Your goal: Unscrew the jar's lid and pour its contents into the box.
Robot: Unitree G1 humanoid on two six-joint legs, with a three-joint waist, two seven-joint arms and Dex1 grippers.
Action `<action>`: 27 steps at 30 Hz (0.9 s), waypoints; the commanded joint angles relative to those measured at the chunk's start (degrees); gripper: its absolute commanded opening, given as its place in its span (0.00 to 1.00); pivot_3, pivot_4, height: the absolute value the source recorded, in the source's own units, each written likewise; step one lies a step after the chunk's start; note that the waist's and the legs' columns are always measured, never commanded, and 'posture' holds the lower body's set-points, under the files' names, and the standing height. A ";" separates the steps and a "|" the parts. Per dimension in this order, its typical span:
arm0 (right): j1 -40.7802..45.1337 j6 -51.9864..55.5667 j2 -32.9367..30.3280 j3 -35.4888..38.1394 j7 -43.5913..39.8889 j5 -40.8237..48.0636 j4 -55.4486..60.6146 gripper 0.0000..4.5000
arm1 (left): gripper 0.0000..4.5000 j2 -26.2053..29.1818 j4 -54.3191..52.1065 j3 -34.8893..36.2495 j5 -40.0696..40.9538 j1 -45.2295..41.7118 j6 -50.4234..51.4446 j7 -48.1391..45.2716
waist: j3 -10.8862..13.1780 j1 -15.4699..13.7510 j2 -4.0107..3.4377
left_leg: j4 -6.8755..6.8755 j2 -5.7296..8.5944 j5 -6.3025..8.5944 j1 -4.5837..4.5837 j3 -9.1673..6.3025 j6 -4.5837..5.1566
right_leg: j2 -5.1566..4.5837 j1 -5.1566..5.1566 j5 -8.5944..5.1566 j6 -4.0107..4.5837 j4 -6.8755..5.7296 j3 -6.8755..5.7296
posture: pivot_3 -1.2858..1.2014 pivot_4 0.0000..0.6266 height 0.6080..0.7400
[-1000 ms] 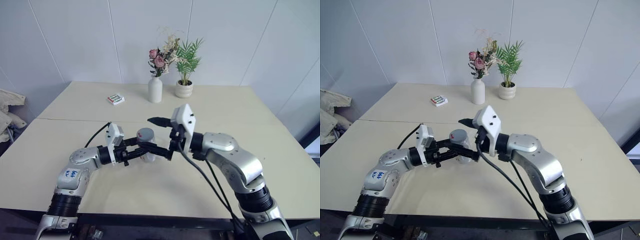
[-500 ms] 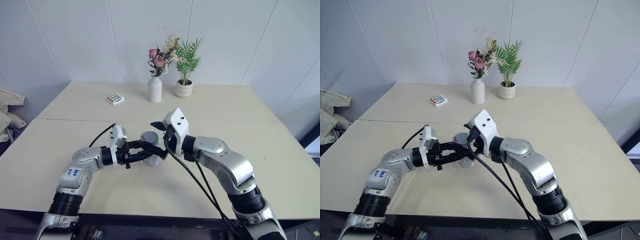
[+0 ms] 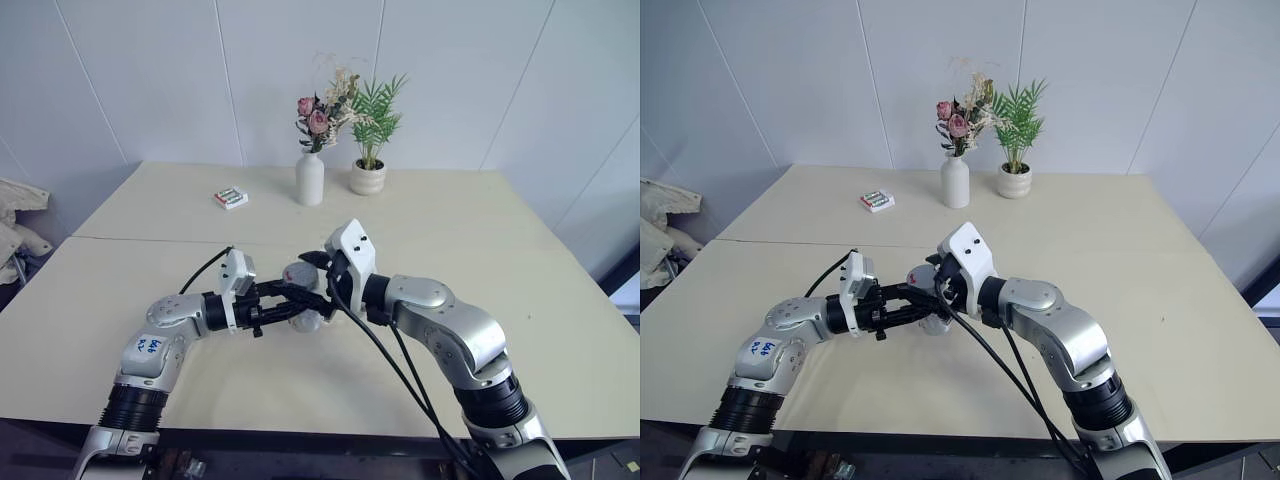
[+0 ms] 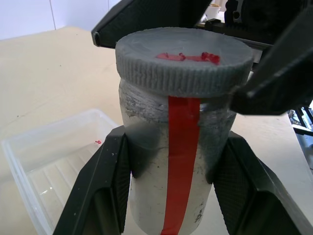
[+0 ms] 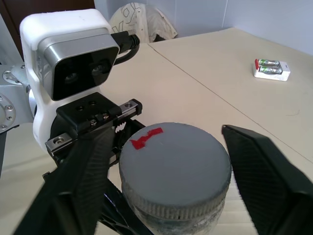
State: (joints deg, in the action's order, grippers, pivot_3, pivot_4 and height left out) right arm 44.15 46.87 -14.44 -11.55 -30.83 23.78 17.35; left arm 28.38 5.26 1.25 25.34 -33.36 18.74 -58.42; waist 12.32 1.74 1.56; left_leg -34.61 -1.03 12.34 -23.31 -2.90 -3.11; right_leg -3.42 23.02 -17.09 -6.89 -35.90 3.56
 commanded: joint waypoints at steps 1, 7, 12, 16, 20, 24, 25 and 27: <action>0.10 -0.66 0.73 1.74 -0.44 1.70 1.79 0.57 | 0.44 -0.01 -0.56 0.44 0.12 -1.02 -1.05 -0.20 | 0.00 0.00 0.00 | 0.00 0.00 0.00 0.00 0.00 0.00 | 0.00 0.00 0.00 0.00 0.01 0.00 | 0.52 0.24 1.00; 0.38 0.60 1.79 2.97 -0.77 3.73 2.09 0.57 | 0.44 0.43 -0.66 0.08 -0.18 -0.76 -1.12 -0.96 | 0.00 0.04 0.00 | 0.02 0.00 0.00 0.00 0.01 0.00 | 0.01 0.02 0.00 0.00 0.00 0.00 | 0.52 0.24 1.00; 0.35 1.58 -1.56 2.32 -9.08 8.21 3.14 0.57 | 0.44 1.46 0.30 -1.13 -0.22 -1.40 -1.99 -5.26 | 0.00 -0.01 0.00 | 0.02 0.00 0.00 -0.02 0.01 0.00 | 0.00 0.02 0.00 0.00 0.02 0.00 | 0.52 0.24 1.00; 1.12 -0.48 -6.10 0.92 -19.23 10.43 2.17 0.57 | 0.44 2.57 2.54 -2.27 -0.83 -2.79 -3.49 -9.94 | 0.00 -0.06 0.00 | 0.02 0.01 0.00 -0.04 0.02 0.00 | 0.00 0.02 -0.01 0.00 0.05 0.00 | 0.52 0.24 1.00; 2.59 -4.47 -9.40 -0.06 -28.61 10.09 -1.57 0.57 | 0.44 3.32 4.98 -3.34 -0.51 -4.43 -5.26 -15.59 | 0.00 0.14 0.00 | 0.01 0.01 0.00 -0.03 0.05 0.00 | 0.02 0.02 -0.01 0.00 0.05 0.00 | 0.52 0.24 1.00; 5.04 -8.32 -10.71 -0.26 -35.36 9.06 -6.97 0.57 | 0.44 3.66 5.89 -3.53 0.21 -5.68 -5.69 -19.33 | 0.01 0.28 0.00 | 0.01 -0.03 0.00 -0.03 0.05 0.00 | 0.08 0.06 -0.01 0.00 0.01 0.01 | 0.52 0.24 1.00; 5.72 -8.83 -10.97 -0.25 -37.13 9.14 -8.31 0.57 | 0.44 3.77 6.09 -3.63 0.31 -5.98 -5.68 -20.28 | 0.01 0.28 -0.01 | 0.02 -0.03 0.00 -0.03 0.05 0.00 | 0.08 0.06 -0.01 0.00 0.02 0.01 | 0.52 0.24 1.00; 7.08 -9.92 -11.86 -0.58 -41.61 9.22 -11.14 0.57 | 0.44 4.23 5.97 -4.03 0.58 -6.14 -5.29 -22.39 | 0.01 0.24 -0.01 | 0.01 -0.02 0.00 -0.04 0.05 0.00 | 0.07 0.06 -0.02 -0.02 0.02 0.01 | 0.52 0.24 1.00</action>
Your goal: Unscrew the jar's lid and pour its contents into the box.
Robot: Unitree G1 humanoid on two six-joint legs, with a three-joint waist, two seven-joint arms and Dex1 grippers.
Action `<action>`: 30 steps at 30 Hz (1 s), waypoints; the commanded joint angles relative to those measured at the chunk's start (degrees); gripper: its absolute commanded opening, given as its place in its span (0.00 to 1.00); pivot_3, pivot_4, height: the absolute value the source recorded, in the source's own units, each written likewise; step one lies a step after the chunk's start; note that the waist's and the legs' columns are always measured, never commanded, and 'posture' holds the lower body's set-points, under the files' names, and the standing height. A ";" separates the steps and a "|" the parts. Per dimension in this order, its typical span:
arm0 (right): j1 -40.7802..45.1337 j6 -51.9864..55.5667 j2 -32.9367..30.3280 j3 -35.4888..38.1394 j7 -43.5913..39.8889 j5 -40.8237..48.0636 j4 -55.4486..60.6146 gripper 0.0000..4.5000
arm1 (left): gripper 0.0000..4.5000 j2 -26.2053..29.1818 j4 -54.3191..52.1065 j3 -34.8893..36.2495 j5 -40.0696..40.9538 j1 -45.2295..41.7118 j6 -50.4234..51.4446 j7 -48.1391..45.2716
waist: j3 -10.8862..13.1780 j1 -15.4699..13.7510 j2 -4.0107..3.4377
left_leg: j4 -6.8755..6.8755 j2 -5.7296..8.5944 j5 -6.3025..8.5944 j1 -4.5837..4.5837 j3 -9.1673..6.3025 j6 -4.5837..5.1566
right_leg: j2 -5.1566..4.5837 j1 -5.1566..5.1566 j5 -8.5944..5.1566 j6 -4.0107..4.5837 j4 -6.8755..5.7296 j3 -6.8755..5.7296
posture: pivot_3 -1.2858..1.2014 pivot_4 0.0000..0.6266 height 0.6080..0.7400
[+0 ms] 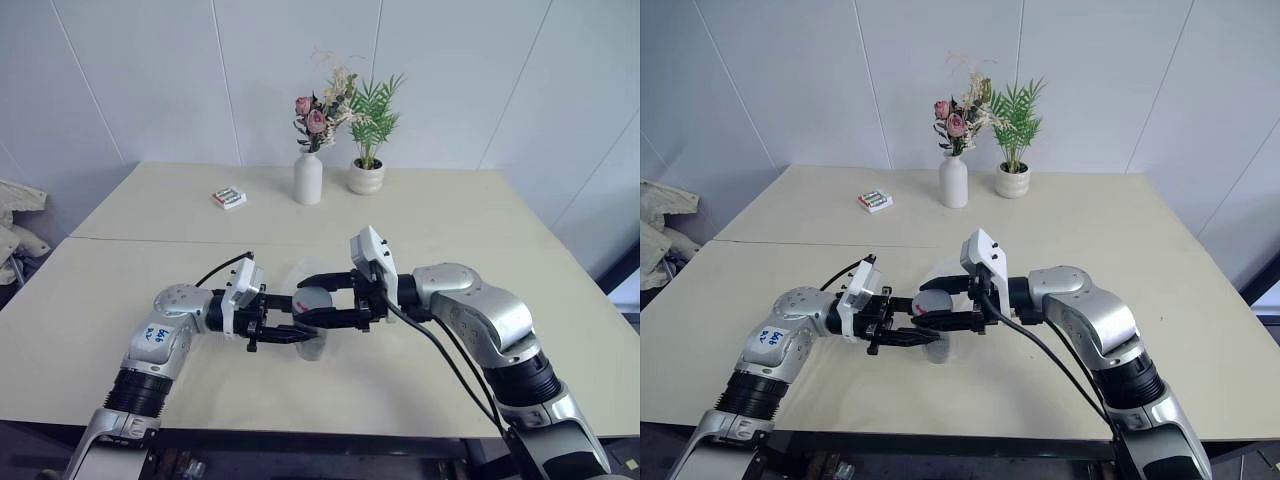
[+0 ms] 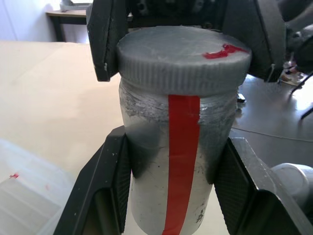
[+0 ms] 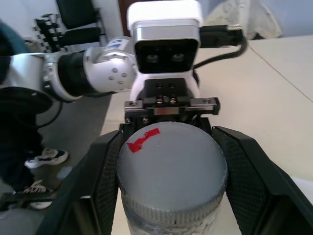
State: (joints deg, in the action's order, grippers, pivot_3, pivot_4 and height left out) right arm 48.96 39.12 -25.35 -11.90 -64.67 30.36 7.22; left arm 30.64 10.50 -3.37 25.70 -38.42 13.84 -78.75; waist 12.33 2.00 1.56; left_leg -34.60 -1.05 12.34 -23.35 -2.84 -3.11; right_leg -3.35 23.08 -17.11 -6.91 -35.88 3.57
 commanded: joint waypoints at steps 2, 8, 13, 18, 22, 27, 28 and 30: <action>3.30 -3.28 -1.44 -0.52 -11.46 2.74 -3.27 0.57 | 0.44 2.23 1.04 0.26 0.07 -1.29 -0.54 -3.58 | 0.00 -0.09 0.00 | -0.01 0.01 0.00 -0.01 0.00 0.00 | 0.00 0.00 0.00 -0.01 0.01 0.00 | 0.52 0.24 1.00; 4.61 -4.51 -0.42 0.07 -14.64 3.18 -6.19 0.57 | 0.44 1.42 2.60 0.39 0.02 -2.11 -2.45 -3.61 | 0.00 -0.17 0.00 | -0.02 0.00 0.00 -0.04 0.00 0.00 | 0.00 0.05 -0.01 -0.02 -0.03 0.00 | 0.52 0.24 1.00; 4.24 -3.95 0.46 0.62 -13.04 3.37 -6.12 0.57 | 0.44 0.69 2.04 1.18 0.99 -1.78 -2.74 -2.23 | 0.00 -0.20 0.00 | -0.05 0.00 0.00 -0.09 -0.01 0.00 | 0.00 0.14 -0.01 -0.02 -0.09 0.00 | 0.52 0.24 1.00; 3.40 -1.80 0.53 2.14 -11.82 5.17 -4.82 0.95 | 0.44 0.08 2.03 1.99 1.34 -1.45 -3.63 -1.17 | 0.00 -0.24 0.00 | -0.08 0.00 0.00 -0.17 -0.01 0.00 | -0.01 0.23 -0.01 -0.02 -0.15 0.01 | 0.52 0.24 1.00; 3.03 -2.08 0.31 2.65 -11.58 5.25 -4.52 0.99 | 0.44 -0.21 2.22 2.19 1.42 -1.67 -3.90 -1.09 | 0.00 -0.27 0.00 | -0.12 0.01 0.00 -0.26 -0.01 0.00 | -0.01 0.30 -0.01 -0.03 -0.15 0.01 | 0.52 0.24 1.00; 3.34 -5.67 0.98 4.58 -10.32 4.20 -5.81 0.99 | 0.44 -0.02 1.90 2.34 1.67 -1.40 -3.74 -1.29 | 0.00 -0.24 0.00 | -0.13 0.01 0.00 -0.28 -0.01 0.00 | 0.00 0.33 0.00 -0.03 -0.18 0.01 | 0.52 0.24 1.00; 3.56 -6.95 1.33 5.13 -9.62 3.77 -6.49 0.99 | 0.44 0.09 1.67 2.39 1.79 -1.19 -3.57 -1.35 | 0.00 -0.22 0.00 | -0.14 0.01 0.00 -0.29 -0.01 0.00 | 0.00 0.35 0.00 -0.03 -0.18 0.01 | 0.52 0.24 1.00; 3.71 -8.42 1.73 5.63 -8.86 3.21 -7.19 0.99 | 0.44 0.22 1.35 2.48 1.91 -0.91 -3.27 -1.42 | 0.00 -0.25 0.00 | -0.14 0.01 0.00 -0.29 -0.01 0.00 | 0.00 0.35 0.00 -0.03 -0.20 0.01 | 0.52 0.24 1.00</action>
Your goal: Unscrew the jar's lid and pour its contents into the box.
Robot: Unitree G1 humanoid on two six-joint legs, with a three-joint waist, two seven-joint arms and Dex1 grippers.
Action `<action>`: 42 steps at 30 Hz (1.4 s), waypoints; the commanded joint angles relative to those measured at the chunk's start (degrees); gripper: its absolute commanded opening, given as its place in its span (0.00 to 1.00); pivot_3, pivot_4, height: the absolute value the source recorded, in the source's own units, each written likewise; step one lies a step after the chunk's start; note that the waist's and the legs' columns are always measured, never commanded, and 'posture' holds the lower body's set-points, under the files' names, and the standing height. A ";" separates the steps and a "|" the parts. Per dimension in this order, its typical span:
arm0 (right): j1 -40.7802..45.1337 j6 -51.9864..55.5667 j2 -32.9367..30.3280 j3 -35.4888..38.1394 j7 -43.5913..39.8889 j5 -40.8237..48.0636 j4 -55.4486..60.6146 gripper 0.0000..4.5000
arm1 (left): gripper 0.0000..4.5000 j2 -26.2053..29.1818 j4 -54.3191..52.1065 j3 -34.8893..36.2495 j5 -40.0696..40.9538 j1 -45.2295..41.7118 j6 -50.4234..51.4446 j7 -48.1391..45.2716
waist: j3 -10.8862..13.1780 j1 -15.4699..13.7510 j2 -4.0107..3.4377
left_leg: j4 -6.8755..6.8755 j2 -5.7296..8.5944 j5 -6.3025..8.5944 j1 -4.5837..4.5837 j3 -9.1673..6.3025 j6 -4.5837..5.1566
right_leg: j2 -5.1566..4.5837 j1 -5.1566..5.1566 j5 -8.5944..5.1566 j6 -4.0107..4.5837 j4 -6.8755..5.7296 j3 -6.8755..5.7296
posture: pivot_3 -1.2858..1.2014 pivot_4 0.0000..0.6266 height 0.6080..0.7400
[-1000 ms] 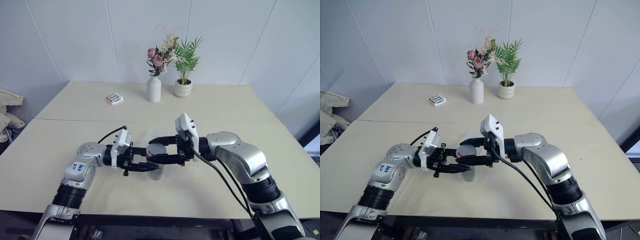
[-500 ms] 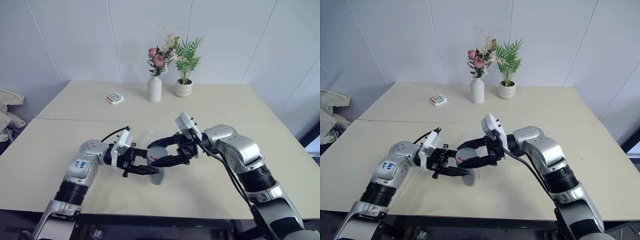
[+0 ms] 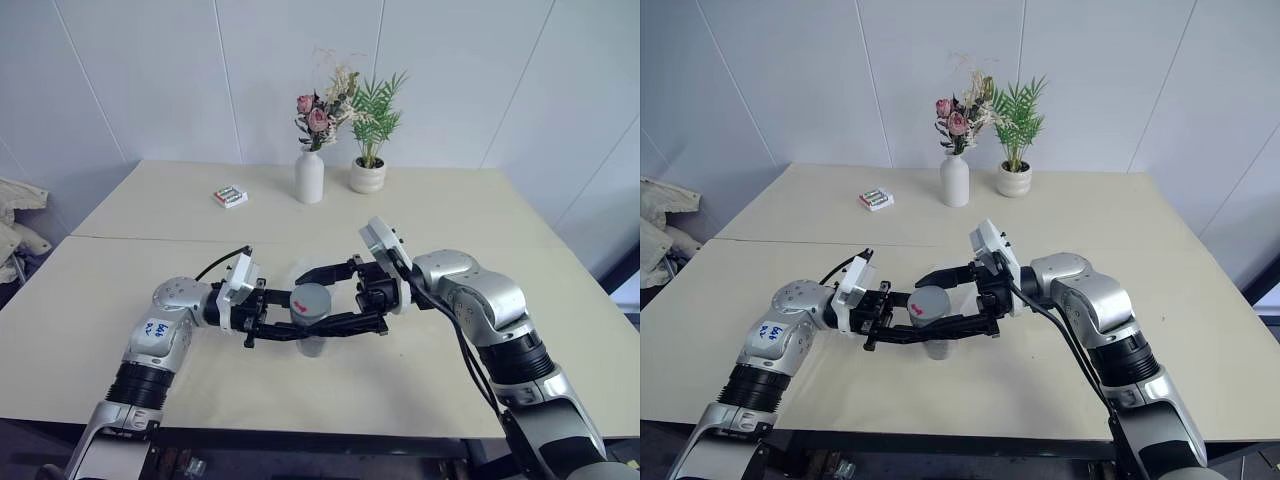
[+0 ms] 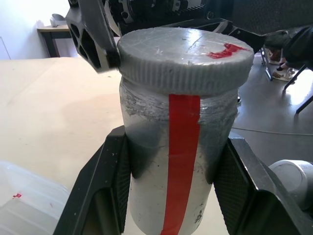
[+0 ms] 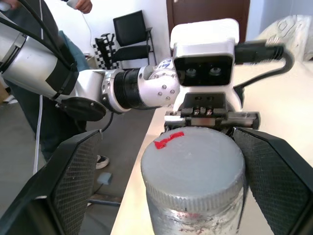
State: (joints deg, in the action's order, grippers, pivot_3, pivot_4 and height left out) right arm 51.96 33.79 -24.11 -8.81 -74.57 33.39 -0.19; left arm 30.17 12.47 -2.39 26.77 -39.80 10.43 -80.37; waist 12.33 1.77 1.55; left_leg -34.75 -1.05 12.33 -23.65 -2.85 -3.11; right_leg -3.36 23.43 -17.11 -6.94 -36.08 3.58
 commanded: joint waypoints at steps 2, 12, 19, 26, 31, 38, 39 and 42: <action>0.66 -3.88 0.75 2.75 1.50 -0.06 0.04 0.99 | 0.44 0.75 -0.91 1.58 0.95 0.71 0.52 0.20 | 0.00 0.00 0.00 | -0.02 0.00 0.00 0.00 0.00 0.00 | 0.00 0.00 0.00 0.00 0.00 0.00 | 0.52 0.24 1.00; -1.46 -2.48 1.87 -1.14 6.36 -1.43 6.81 0.99 | 0.44 0.62 -0.90 1.27 0.64 0.85 1.18 0.39 | 0.00 -0.02 0.00 | -0.15 0.00 0.00 -0.05 -0.01 0.00 | 0.00 0.05 0.00 0.00 -0.12 0.01 | 0.52 0.24 1.00; -2.93 -1.08 3.68 -4.38 13.66 -5.53 8.07 0.99 | 0.44 0.43 -0.68 1.12 0.67 0.60 1.57 0.18 | 0.00 -0.01 -0.01 | -0.31 0.01 0.00 -0.08 -0.03 0.00 | 0.00 0.07 0.00 0.00 -0.30 0.01 | 0.52 0.24 1.00; -1.24 -1.04 4.37 -2.70 17.02 -7.04 4.58 0.99 | 0.44 0.45 -0.68 1.06 0.74 0.71 1.65 0.03 | 0.00 0.04 -0.01 | -0.32 0.01 -0.03 -0.06 -0.03 -0.01 | 0.01 0.11 0.00 0.01 -0.40 0.02 | 0.52 0.24 1.00; -1.45 -0.65 4.02 -1.93 17.12 -6.51 4.61 0.99 | 0.44 0.16 -0.80 1.06 0.71 0.88 1.57 0.11 | 0.00 0.00 -0.01 | -0.31 0.01 -0.03 -0.08 -0.03 -0.01 | 0.00 0.12 -0.01 0.01 -0.38 0.02 | 0.52 0.24 1.00; -2.34 -0.03 1.69 0.21 16.31 -5.02 5.40 0.99 | 0.44 -0.10 -0.55 1.01 0.51 1.04 1.03 -0.10 | 0.00 -0.01 -0.01 | -0.32 0.01 -0.03 -0.07 -0.03 -0.01 | 0.01 0.12 -0.01 0.01 -0.42 0.02 | 0.52 0.24 1.00; -2.48 -0.10 1.39 0.32 16.37 -4.92 5.42 0.99 | 0.44 -0.10 -0.56 1.05 0.52 1.11 0.97 -0.11 | 0.00 -0.01 -0.01 | -0.32 0.01 -0.03 -0.08 -0.03 -0.01 | 0.01 0.12 -0.01 0.01 -0.41 0.02 | 0.52 0.24 1.00; -2.99 -0.42 -0.13 1.02 16.06 -4.49 5.19 0.99 | 0.44 -0.13 -0.51 1.08 0.49 1.24 0.79 -0.14 | 0.00 0.01 -0.01 | -0.32 0.01 -0.03 -0.08 -0.03 -0.01 | 0.00 0.12 -0.01 0.01 -0.40 0.02 | 0.52 0.24 1.00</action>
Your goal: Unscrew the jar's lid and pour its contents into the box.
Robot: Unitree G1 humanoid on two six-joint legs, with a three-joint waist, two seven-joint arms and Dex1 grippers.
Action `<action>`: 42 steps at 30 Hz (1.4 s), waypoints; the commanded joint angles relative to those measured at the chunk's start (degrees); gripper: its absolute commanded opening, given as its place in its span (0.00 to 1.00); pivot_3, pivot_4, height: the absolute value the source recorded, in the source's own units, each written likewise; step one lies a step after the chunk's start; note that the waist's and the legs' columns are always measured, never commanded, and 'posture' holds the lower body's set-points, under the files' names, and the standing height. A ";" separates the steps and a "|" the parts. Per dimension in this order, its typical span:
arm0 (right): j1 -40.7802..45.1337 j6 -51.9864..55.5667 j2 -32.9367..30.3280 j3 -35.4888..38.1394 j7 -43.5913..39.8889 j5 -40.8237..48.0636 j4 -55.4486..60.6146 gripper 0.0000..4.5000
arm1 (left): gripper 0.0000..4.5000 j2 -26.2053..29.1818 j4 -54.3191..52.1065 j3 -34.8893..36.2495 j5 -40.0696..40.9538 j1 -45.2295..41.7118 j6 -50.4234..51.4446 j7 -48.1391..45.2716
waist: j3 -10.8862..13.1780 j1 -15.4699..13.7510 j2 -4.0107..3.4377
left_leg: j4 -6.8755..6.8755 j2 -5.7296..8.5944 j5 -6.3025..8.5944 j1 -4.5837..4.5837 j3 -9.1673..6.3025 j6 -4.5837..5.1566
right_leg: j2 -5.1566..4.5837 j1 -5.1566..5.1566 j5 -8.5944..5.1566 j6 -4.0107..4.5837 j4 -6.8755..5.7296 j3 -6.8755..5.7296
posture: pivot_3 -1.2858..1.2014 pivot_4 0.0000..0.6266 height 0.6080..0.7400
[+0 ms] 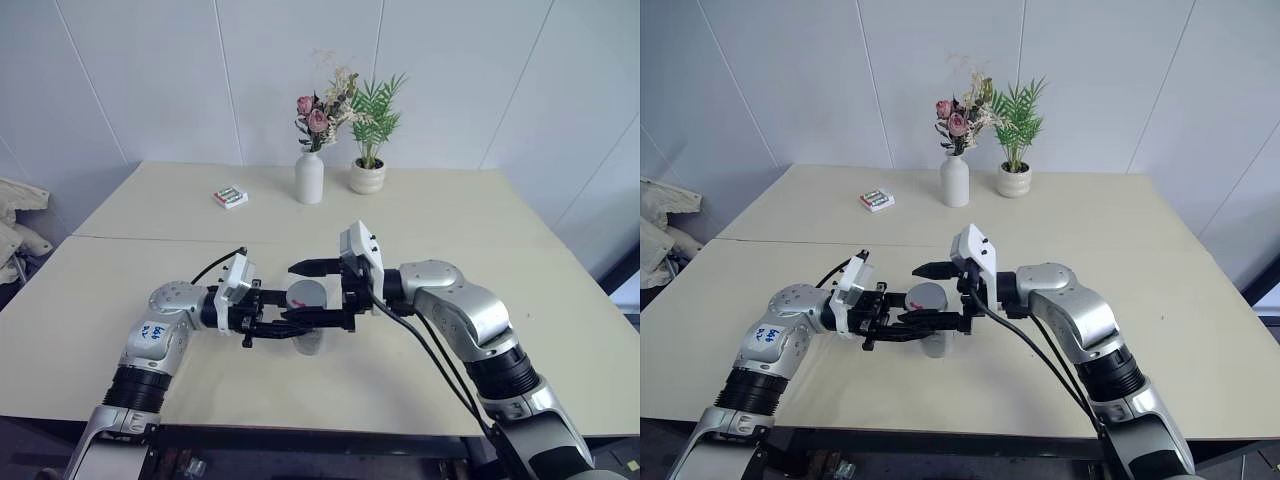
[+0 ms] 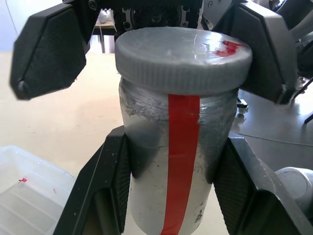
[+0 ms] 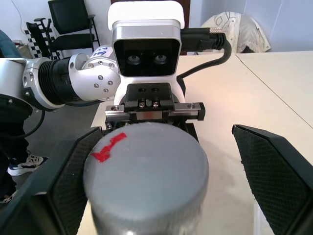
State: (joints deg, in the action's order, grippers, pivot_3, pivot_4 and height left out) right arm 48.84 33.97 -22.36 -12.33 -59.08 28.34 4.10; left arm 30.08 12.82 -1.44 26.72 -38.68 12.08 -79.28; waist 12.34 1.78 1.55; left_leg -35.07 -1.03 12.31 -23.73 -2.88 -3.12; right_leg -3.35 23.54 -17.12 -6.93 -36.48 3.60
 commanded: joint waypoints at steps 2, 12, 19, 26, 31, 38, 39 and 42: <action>-0.16 -0.55 -2.82 4.98 0.12 0.99 0.76 0.99 | 0.44 -0.04 -0.77 0.09 0.53 0.25 -1.02 -1.32 | 0.00 -0.02 0.00 | 0.00 0.00 0.00 0.00 0.00 0.00 | 0.00 0.00 0.00 0.00 0.00 0.00 | 0.52 0.24 1.00; -0.54 -1.07 -7.14 7.52 -1.34 2.21 -2.62 0.99 | 0.44 -0.29 -0.61 0.00 0.51 0.45 -1.28 -1.15 | 0.00 0.01 0.00 | -0.01 0.00 0.00 0.01 0.00 0.00 | 0.01 0.00 0.00 0.00 -0.01 0.00 | 0.52 0.24 1.00; -1.74 -1.68 -8.62 9.88 -0.72 1.34 -4.65 0.99 | 0.44 -0.26 -0.96 0.43 0.45 0.80 -1.25 -0.94 | 0.00 -0.11 0.00 | -0.01 0.01 0.00 -0.01 0.00 0.00 | -0.01 -0.01 0.00 0.00 0.02 0.00 | 0.52 0.24 1.00; -3.48 -0.10 -10.06 12.33 -1.60 3.39 -2.34 0.99 | 0.44 0.04 -1.05 0.61 0.39 1.02 -1.10 -0.78 | 0.00 -0.05 0.00 | -0.01 0.02 0.00 -0.01 0.01 0.00 | -0.01 -0.01 0.00 0.00 0.01 0.01 | 0.52 0.24 1.00; -3.34 4.52 -7.84 12.73 -0.75 9.21 4.46 0.99 | 0.44 0.18 -1.29 0.65 0.42 1.21 -0.87 -0.65 | 0.00 0.05 0.00 | 0.00 0.00 0.00 0.00 0.00 0.00 | 0.01 0.00 0.00 0.00 0.00 0.01 | 0.52 0.24 1.00; -3.99 7.73 -3.57 8.29 3.24 10.06 10.66 0.99 | 0.44 0.10 -1.74 0.54 0.46 1.46 -0.56 -0.39 | 0.00 -0.02 0.00 | -0.04 0.00 0.00 0.01 -0.01 0.00 | 0.00 -0.02 0.00 0.00 -0.02 0.02 | 0.52 0.24 1.00; -4.02 8.09 -2.96 7.76 3.58 10.25 11.10 0.99 | 0.44 0.03 -1.83 0.52 0.47 1.48 -0.51 -0.31 | 0.00 -0.06 0.00 | -0.04 0.00 0.00 0.00 0.00 0.00 | 0.00 -0.01 0.00 0.00 -0.02 0.01 | 0.52 0.24 1.00; -4.00 8.54 -1.10 5.96 4.99 9.85 11.89 0.99 | 0.44 -0.19 -1.95 0.40 0.50 1.46 -0.36 -0.16 | 0.00 -0.05 0.00 | -0.04 0.00 0.00 0.00 -0.01 0.00 | 0.00 -0.01 0.00 0.00 -0.02 0.01 | 0.52 0.24 1.00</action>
State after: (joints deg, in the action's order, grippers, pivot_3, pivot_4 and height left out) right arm 44.52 42.59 -23.90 -6.13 -54.84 37.51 13.61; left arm 29.87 13.43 -1.25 26.65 -37.45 11.86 -79.57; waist 12.34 1.73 1.54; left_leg -35.10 -1.04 12.31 -23.73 -2.88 -3.12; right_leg -3.35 23.53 -17.12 -6.93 -36.50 3.61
